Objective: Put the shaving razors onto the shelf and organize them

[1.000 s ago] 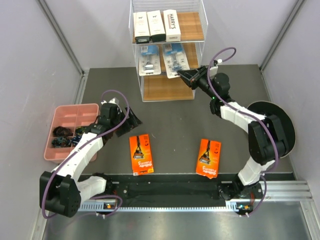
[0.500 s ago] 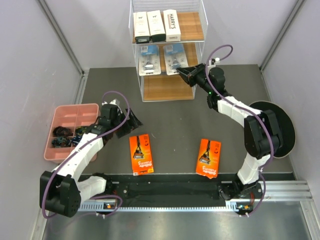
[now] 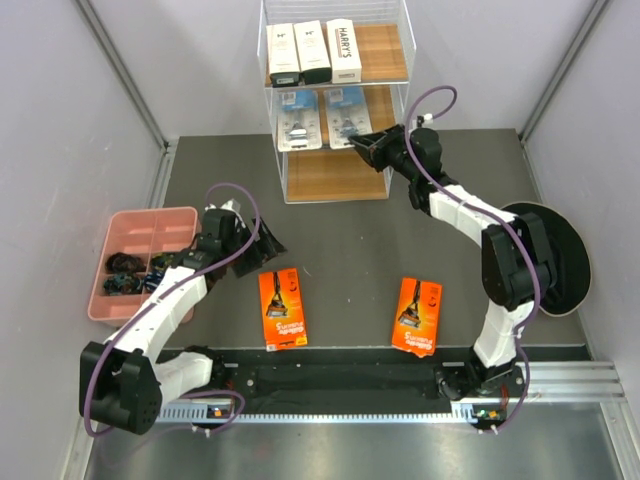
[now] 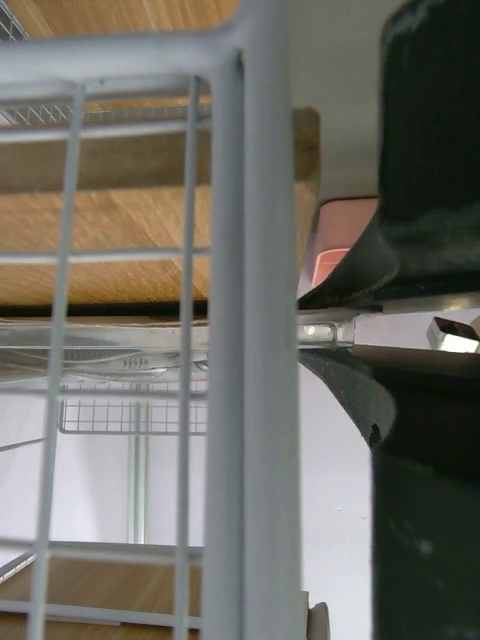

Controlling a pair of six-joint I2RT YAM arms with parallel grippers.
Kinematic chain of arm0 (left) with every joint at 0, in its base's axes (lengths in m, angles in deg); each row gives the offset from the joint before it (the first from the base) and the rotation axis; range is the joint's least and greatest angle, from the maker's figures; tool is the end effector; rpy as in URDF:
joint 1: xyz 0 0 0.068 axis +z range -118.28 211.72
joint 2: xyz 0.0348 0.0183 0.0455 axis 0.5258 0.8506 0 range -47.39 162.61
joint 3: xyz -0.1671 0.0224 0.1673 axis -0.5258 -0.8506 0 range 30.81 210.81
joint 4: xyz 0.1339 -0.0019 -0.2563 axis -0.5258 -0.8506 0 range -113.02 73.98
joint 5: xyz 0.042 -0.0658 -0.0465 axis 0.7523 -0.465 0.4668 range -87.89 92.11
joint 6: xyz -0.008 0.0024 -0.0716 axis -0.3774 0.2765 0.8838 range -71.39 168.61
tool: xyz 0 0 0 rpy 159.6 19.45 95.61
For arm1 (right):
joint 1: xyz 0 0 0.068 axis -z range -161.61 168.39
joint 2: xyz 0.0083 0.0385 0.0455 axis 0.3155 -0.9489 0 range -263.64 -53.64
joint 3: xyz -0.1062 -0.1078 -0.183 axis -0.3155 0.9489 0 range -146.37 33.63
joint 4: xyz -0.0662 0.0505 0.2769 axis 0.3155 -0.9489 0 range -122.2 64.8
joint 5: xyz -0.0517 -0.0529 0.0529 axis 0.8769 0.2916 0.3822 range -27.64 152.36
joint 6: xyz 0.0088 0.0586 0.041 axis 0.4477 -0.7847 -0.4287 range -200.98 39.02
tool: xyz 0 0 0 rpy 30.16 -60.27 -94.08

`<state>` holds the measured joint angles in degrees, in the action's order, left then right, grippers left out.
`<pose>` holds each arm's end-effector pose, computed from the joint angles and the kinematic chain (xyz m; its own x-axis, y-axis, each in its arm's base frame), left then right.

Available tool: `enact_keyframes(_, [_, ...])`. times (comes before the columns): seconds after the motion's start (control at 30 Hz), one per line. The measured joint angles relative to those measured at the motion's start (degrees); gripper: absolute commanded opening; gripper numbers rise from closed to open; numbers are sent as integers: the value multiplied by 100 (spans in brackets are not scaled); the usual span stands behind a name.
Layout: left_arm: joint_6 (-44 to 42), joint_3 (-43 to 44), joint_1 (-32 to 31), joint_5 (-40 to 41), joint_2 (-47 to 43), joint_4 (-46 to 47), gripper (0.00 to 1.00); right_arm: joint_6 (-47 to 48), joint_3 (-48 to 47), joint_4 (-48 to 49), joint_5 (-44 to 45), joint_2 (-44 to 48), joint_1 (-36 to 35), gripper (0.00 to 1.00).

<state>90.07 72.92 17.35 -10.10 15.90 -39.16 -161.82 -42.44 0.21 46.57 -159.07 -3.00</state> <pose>0.2777 -0.0842 0.1810 -0.7648 -0.4720 -0.4384 -0.1564 0.7963 -0.5844 0.4411 0.1903 0.2414 -0.6063 0.7827 -0.1403 -0.0327 0.1518 0.9879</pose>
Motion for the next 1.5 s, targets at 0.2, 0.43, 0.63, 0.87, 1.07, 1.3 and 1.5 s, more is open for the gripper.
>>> enact_keyframes(0.2, [33,-55,0,-39,0,13,87,-46,107,258,31,2,0,57])
enact_keyframes(0.43, [44,-105,-2,-70,52,55,86,-28,387,540,66,17,0,76])
enact_keyframes(0.63, [46,-120,0,-98,74,68,86,-11,647,704,50,254,0,90])
enact_keyframes(0.87, [46,-140,0,-129,74,85,86,120,785,726,33,601,0,94])
enact_keyframes(1.07, [35,-140,0,-149,74,85,87,164,973,726,-15,852,0,99])
enact_keyframes(1.3, [-160,-118,0,101,70,-186,87,400,1639,225,-37,1504,-24,99])
enact_keyframes(1.5, [-192,-184,0,114,-39,-304,87,925,1967,-470,-66,2157,-278,99])
